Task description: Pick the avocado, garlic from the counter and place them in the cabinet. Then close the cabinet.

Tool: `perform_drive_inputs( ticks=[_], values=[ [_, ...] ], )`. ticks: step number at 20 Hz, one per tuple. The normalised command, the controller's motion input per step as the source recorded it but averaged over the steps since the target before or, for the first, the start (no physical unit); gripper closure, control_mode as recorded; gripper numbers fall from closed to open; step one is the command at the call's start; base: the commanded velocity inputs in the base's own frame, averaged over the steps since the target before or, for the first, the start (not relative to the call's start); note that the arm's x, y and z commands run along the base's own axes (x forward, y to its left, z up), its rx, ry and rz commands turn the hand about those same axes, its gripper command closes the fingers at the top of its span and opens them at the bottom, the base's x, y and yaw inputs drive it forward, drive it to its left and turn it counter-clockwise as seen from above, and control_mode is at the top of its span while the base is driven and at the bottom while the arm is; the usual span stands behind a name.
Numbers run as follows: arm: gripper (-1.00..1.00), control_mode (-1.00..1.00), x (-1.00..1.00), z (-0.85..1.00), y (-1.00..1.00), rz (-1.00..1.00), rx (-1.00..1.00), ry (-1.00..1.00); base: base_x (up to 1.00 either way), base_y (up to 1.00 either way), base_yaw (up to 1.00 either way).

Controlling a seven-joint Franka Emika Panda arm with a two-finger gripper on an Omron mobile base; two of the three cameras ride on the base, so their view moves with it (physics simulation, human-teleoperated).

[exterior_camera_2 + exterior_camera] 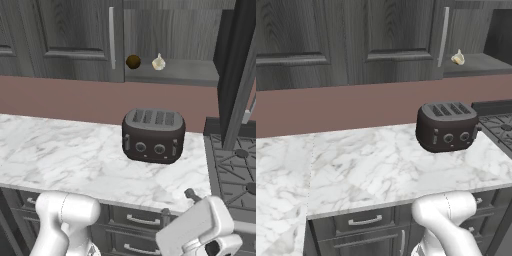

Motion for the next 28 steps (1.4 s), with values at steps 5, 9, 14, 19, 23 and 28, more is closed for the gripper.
perform_drive_inputs(
  ticks=[5, 9, 14, 19, 23, 28],
  values=[
    [-1.00, -1.00, 0.73, -0.10, -0.29, 0.15, 0.16, -0.15, 0.00, 0.00, 0.00],
    [-1.00, -1.00, 0.55, -0.17, -0.57, 0.16, 0.27, -0.05, 0.00, 0.00, 0.00],
    [-1.00, -1.00, 0.48, -0.02, -0.49, 0.15, 0.24, -0.09, 0.00, 0.00, 0.00],
    [-1.00, -1.00, 0.41, 0.00, -0.36, 0.17, 0.16, -0.09, 0.00, 0.00, 0.00],
    [-1.00, -1.00, 0.14, 0.00, -0.37, 0.18, 0.16, -0.05, 0.00, 0.00, 0.00],
    [-1.00, -1.00, 0.01, 0.04, -0.38, 0.17, 0.18, 0.00, 0.00, 0.00, 0.00]
  ],
)
